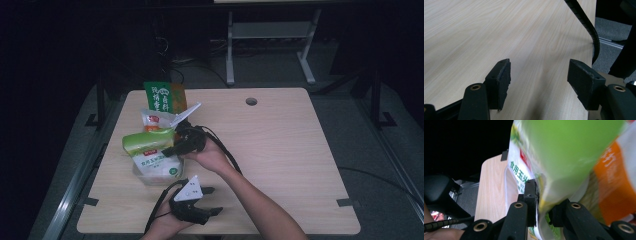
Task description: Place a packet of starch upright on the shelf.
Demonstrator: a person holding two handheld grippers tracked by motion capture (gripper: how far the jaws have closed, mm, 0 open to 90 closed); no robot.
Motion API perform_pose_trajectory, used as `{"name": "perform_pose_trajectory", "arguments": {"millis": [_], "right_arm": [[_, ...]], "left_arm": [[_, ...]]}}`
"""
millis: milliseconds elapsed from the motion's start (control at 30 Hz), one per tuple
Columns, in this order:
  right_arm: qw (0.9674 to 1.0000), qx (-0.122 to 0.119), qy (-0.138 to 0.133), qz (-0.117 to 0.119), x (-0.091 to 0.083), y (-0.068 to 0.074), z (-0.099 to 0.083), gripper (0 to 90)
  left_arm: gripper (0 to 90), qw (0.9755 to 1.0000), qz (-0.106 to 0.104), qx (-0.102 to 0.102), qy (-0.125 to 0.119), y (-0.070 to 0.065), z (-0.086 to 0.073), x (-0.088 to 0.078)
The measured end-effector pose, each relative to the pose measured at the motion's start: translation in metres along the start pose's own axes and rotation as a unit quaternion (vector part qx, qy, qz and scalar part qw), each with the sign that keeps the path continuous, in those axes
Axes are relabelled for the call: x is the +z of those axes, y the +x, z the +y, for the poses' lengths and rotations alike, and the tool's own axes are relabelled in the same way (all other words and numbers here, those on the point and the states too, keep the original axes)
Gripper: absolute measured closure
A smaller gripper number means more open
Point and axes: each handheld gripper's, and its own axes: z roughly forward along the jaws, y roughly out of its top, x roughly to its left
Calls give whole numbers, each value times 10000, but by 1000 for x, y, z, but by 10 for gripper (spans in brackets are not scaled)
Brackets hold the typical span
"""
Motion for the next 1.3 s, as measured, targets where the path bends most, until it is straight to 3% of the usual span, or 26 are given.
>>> {"name": "perform_pose_trajectory", "arguments": {"millis": [200,367,667,1300], "right_arm": [[9999,-107,59,54,0,1,0,862],[9999,-39,83,51,0,1,-3,867],[9999,-72,23,66,-6,-1,-6,766],[9999,104,-43,-76,-46,-11,-23,560]], "left_arm": [[327,9999,71,-96,-11,3,0,0],[314,9999,101,-121,-23,4,-1,0],[291,9997,180,-164,-1,9,-1,0],[280,9993,273,-236,-25,16,-1,0]]}}
